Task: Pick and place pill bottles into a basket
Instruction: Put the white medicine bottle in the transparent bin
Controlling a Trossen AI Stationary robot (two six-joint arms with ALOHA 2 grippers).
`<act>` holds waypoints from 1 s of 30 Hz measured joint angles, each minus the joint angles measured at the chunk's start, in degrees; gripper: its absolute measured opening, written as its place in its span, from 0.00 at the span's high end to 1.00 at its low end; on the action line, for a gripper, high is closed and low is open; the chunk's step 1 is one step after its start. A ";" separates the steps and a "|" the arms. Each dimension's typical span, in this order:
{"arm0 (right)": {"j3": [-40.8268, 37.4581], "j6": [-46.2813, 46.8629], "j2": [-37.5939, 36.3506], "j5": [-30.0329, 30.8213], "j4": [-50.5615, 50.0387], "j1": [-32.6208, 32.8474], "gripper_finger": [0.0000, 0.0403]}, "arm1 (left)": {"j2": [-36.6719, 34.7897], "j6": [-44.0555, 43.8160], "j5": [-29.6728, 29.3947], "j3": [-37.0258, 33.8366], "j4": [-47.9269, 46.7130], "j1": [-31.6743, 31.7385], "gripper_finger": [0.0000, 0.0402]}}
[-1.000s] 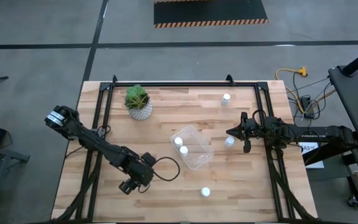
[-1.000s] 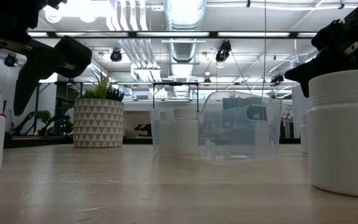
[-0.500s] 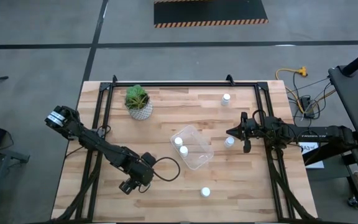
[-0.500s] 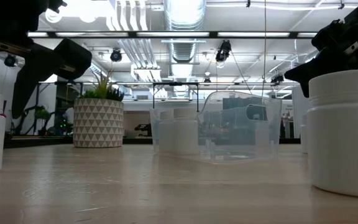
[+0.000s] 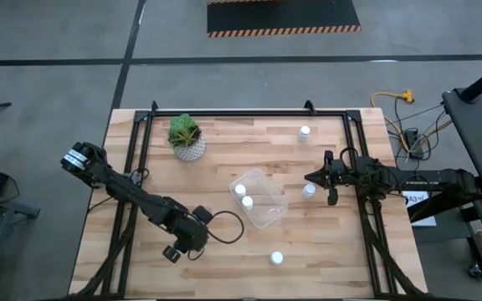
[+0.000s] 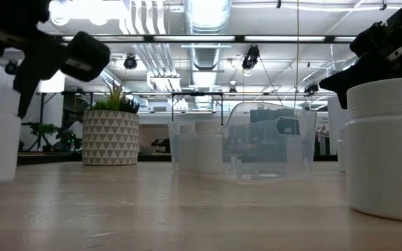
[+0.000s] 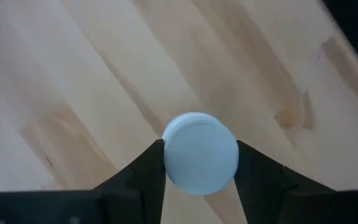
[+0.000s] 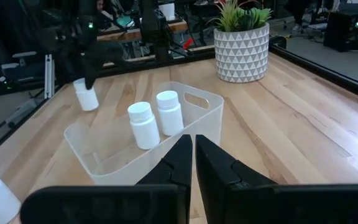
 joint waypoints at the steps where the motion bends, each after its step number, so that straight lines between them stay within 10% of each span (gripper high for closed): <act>1: 0.00 0.00 0.00 0.00 -0.01 0.00 0.97 | -0.06 0.14 0.00 0.50 -0.08 0.06 0.65; 30: 0.00 -1.51 1.27 -0.02 -1.09 -0.02 0.97 | 1.74 18.86 -6.49 26.95 -8.58 27.57 0.65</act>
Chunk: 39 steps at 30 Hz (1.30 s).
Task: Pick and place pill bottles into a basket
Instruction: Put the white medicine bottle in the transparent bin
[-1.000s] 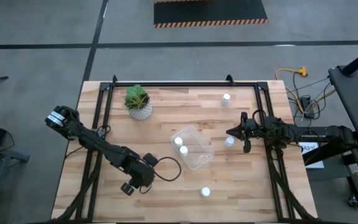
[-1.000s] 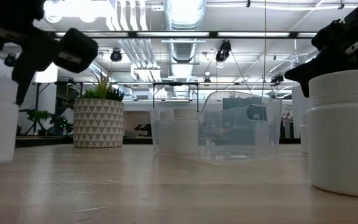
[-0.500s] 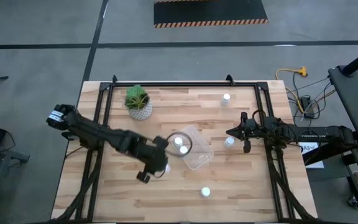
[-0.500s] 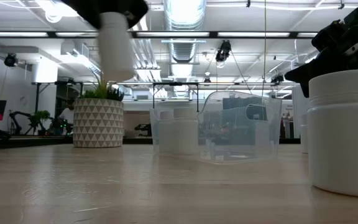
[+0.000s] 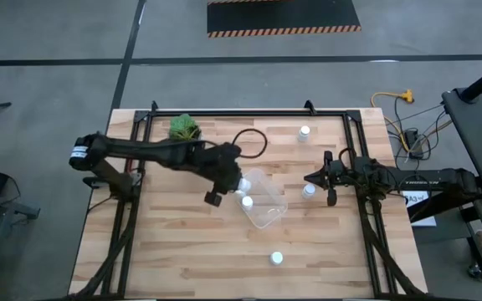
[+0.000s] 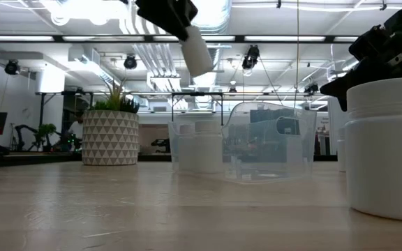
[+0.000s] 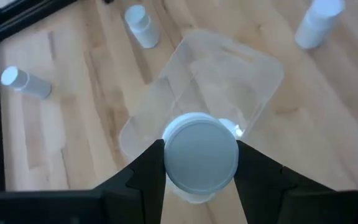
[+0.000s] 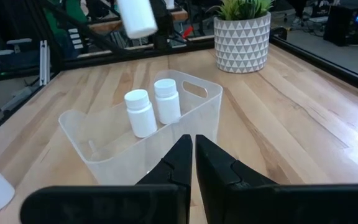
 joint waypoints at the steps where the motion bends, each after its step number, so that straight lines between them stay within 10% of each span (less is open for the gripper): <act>1: 0.00 0.00 0.00 -0.01 -0.02 0.00 0.97 | 0.69 1.32 0.27 0.53 -0.23 0.51 0.65; 16: 0.00 0.07 -0.07 0.01 -1.14 0.00 0.97 | 15.84 7.14 1.17 19.85 -11.86 4.91 0.65; 39: 0.00 -0.38 0.34 -0.01 -3.76 0.01 0.97 | 26.07 10.20 3.18 20.56 -12.11 5.50 0.65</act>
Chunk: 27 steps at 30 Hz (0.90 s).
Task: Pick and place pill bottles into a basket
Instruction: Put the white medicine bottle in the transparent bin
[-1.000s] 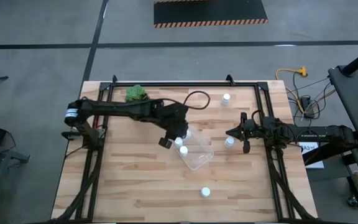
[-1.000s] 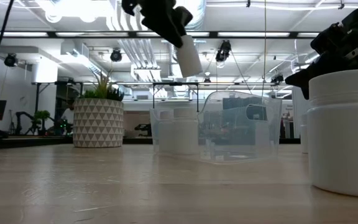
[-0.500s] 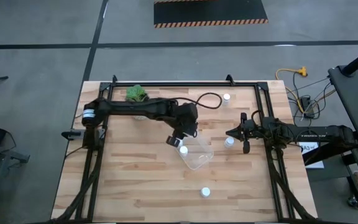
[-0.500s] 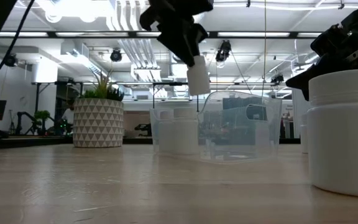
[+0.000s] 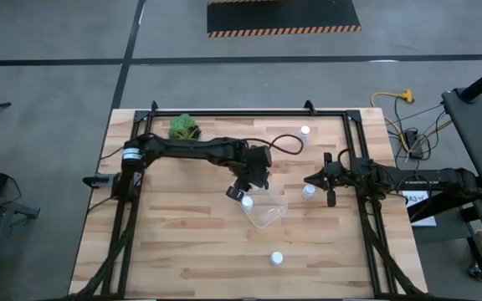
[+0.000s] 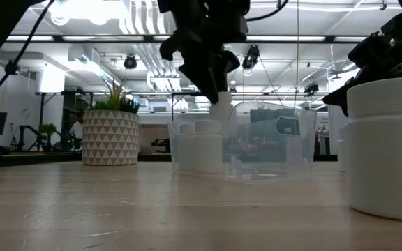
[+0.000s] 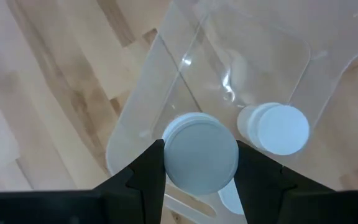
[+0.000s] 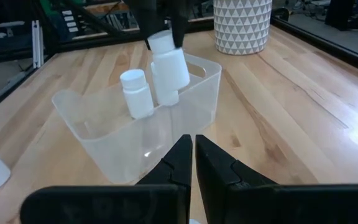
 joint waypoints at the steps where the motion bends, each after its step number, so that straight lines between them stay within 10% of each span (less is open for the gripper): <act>1: -0.02 0.05 -0.08 0.02 -0.17 -0.01 0.97 | 0.31 0.01 0.01 0.00 0.28 0.12 0.65; 27: -0.02 0.07 0.01 0.00 -0.34 0.01 0.97 | 0.72 -0.02 1.94 -9.22 10.08 3.68 0.65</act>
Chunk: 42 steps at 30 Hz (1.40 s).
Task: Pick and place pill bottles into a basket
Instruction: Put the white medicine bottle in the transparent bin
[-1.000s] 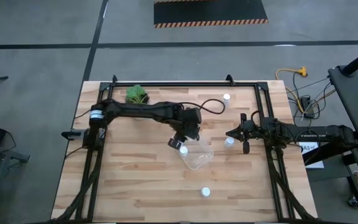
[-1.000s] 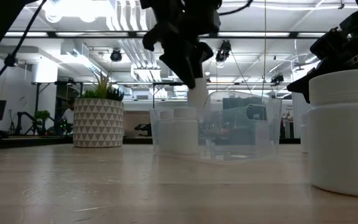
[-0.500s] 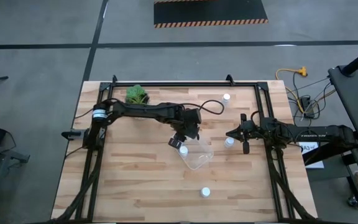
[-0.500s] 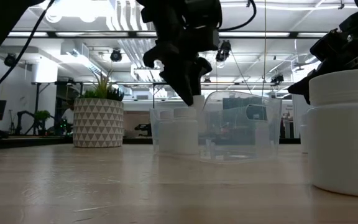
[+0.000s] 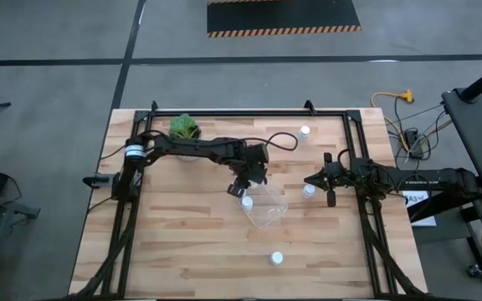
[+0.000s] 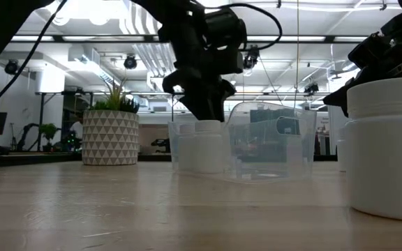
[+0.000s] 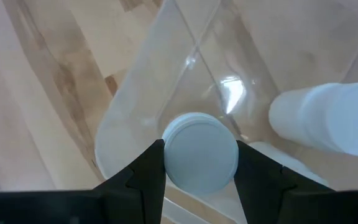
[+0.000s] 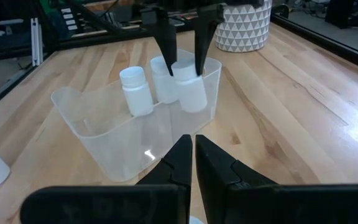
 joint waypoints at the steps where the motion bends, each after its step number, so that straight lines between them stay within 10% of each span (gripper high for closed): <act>1: 0.00 0.00 0.00 0.02 0.02 -0.02 0.97 | 0.00 0.00 0.13 -0.24 0.46 0.17 0.65; 42: 0.00 -0.15 0.02 0.02 0.02 -0.02 0.97 | -1.54 -0.72 1.17 5.79 -5.96 -1.66 0.46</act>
